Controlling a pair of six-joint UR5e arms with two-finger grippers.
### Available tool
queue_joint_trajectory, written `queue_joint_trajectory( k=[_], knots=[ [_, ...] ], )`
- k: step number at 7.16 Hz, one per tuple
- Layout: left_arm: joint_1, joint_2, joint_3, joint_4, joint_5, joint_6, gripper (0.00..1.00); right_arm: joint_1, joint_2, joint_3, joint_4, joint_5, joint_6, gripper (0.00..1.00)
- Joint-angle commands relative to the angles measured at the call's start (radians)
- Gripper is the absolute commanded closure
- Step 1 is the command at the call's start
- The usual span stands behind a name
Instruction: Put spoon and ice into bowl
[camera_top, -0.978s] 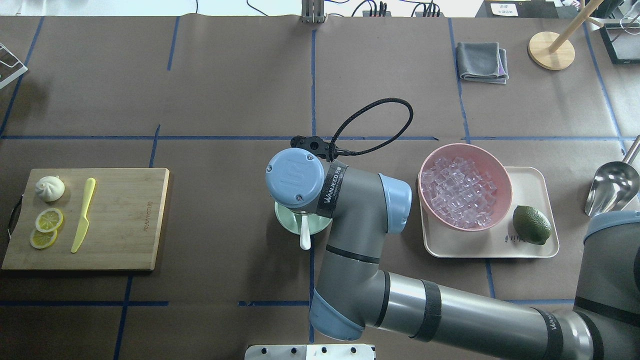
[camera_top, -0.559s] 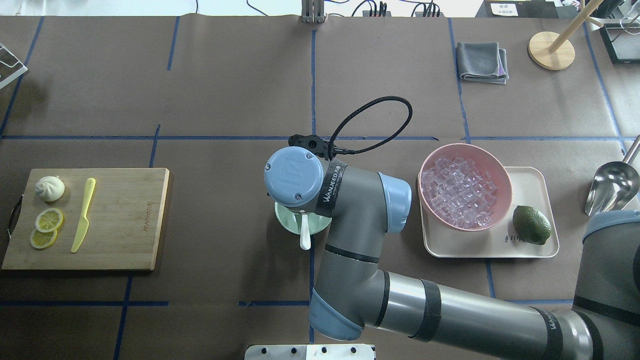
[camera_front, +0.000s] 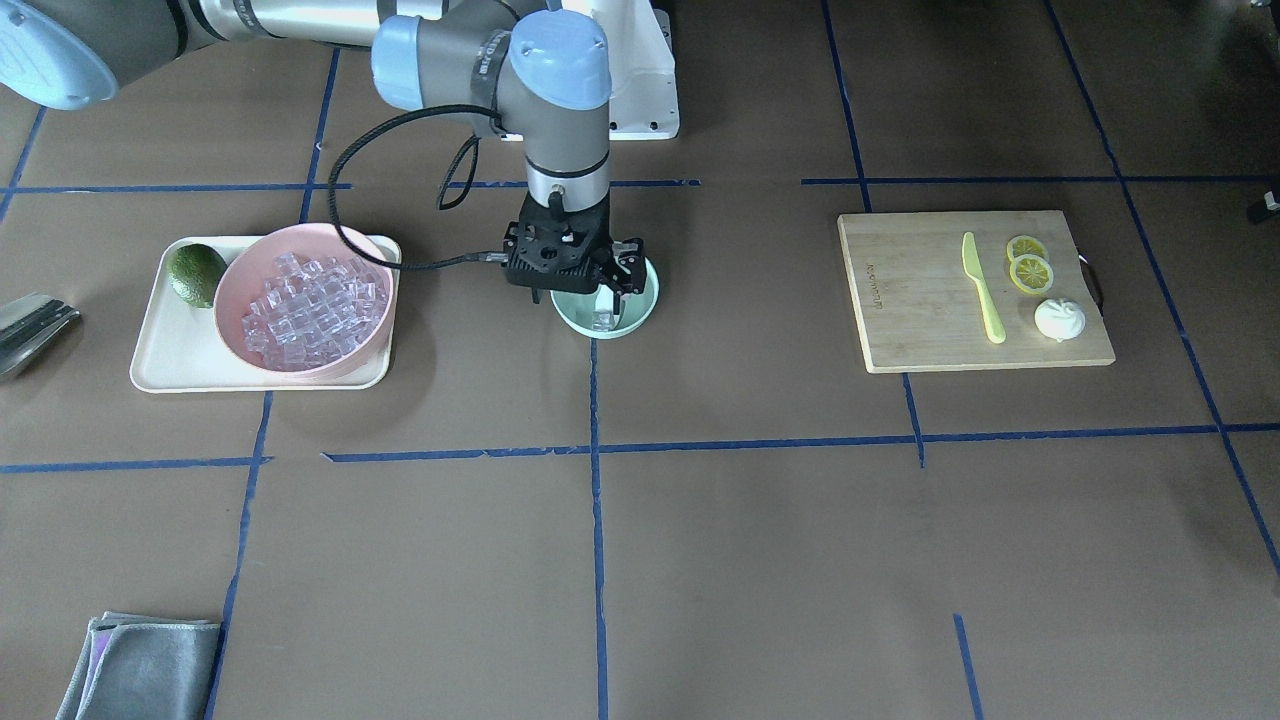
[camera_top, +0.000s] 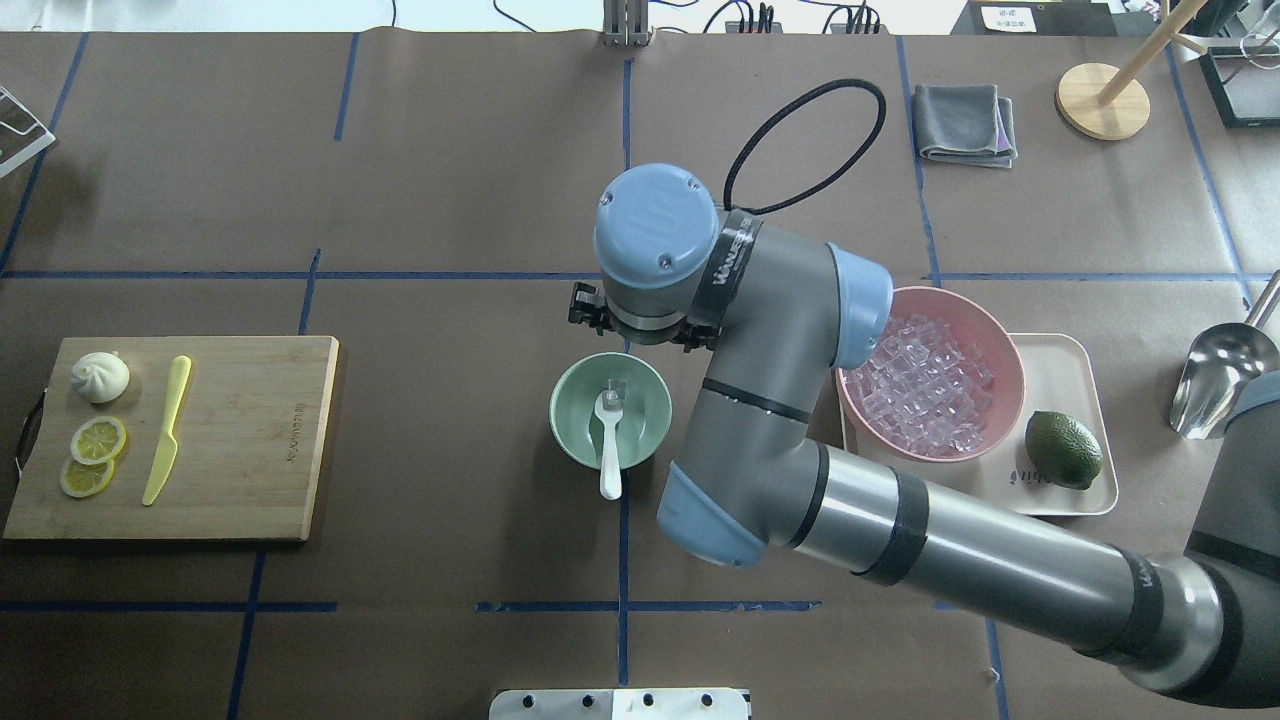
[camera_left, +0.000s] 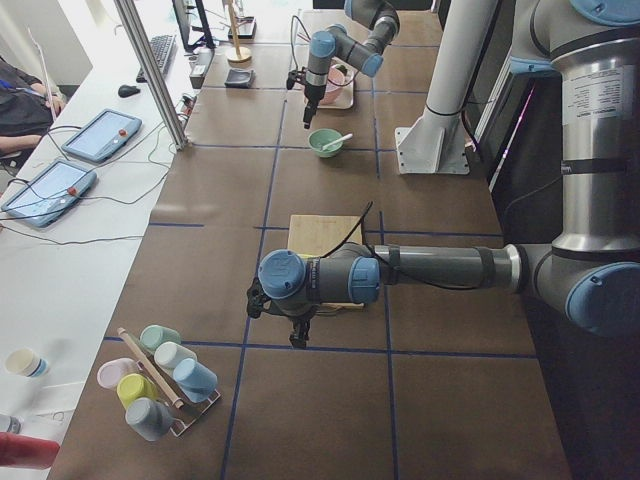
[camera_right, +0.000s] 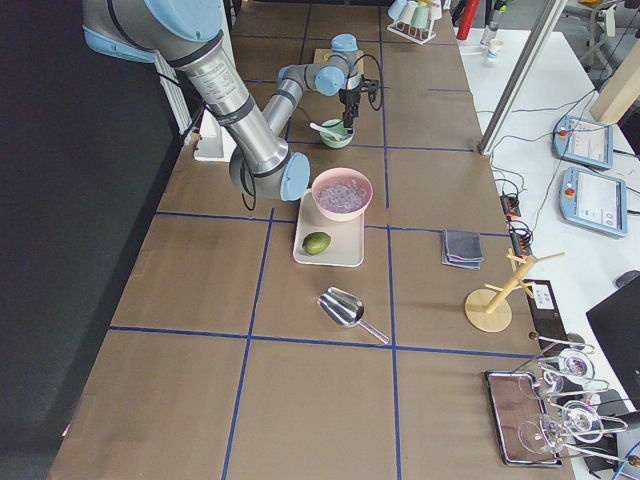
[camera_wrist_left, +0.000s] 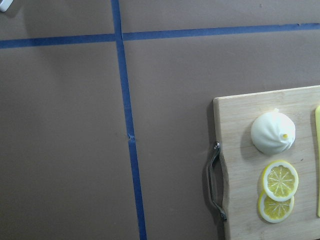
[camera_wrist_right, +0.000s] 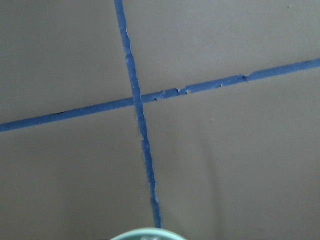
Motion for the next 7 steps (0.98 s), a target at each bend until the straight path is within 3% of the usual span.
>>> queue_joint_trajectory(
  k=[1,2,5,7],
  knots=[
    [0.0,-0.001,-0.015,0.0,0.056,-0.004,0.0,0.175,-0.145,0.081,0.0,0.144,-0.236,0.01],
    [-0.002,-0.012,-0.015,0.003,0.122,-0.005,0.0,0.254,-0.211,0.123,-0.003,0.192,-0.351,0.01],
    [-0.049,-0.015,-0.035,0.014,0.131,0.039,0.0,0.488,-0.372,0.197,-0.008,0.378,-0.659,0.01],
    [-0.072,-0.015,-0.032,0.019,0.132,0.053,0.0,0.6,-0.473,0.201,-0.009,0.389,-0.891,0.01]
  ],
)
